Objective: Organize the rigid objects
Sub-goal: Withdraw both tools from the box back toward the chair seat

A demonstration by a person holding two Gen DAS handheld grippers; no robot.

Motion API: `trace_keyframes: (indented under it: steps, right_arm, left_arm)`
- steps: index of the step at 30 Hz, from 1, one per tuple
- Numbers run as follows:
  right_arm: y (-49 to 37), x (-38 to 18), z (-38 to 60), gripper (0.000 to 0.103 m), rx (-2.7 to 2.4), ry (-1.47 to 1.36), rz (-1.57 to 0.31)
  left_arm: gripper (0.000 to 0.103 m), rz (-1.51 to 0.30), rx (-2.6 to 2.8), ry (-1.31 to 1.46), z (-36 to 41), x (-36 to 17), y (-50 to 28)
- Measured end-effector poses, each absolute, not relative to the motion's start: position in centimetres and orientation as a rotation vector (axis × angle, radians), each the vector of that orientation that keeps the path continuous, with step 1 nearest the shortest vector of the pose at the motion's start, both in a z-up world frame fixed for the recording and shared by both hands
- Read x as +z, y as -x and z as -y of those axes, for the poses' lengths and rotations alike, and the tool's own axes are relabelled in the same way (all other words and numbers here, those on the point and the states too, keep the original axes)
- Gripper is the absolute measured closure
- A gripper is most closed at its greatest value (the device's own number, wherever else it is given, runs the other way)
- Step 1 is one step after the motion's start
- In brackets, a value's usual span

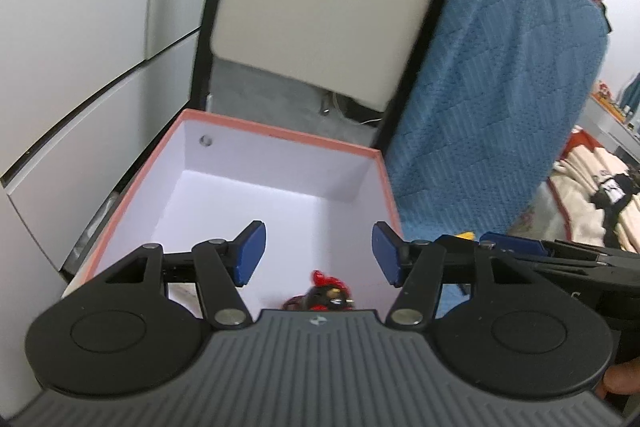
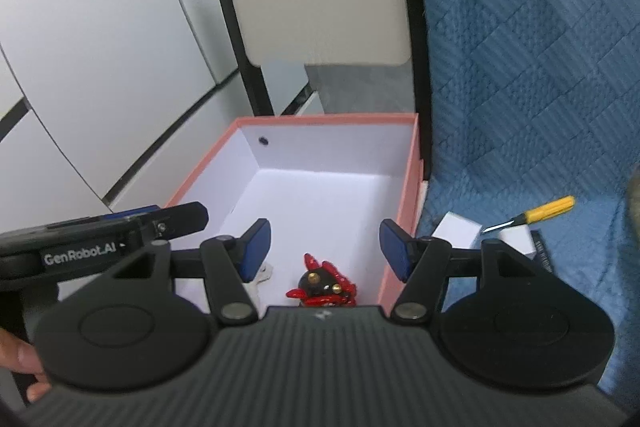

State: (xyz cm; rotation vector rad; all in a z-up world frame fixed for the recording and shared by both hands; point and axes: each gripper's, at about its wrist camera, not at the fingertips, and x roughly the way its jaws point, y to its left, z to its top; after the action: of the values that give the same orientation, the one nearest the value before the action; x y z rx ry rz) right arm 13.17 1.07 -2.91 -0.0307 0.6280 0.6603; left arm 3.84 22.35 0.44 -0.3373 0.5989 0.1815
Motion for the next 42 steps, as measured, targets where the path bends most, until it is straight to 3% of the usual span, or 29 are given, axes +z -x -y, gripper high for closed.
trace_keyframes:
  steps: [23, 42]
  right_arm:
    - [-8.1, -2.7, 10.4, 0.04, 0.549, 0.002, -0.506]
    - [-5.9, -6.5, 17.6, 0.04, 0.44, -0.016, -0.552]
  left_arm:
    - [0.038, -0.555, 0.062, 0.275, -11.5, 0.4, -1.6]
    - [0.038, -0.611, -0.034, 0.271, -5.0, -2.6, -0.9]
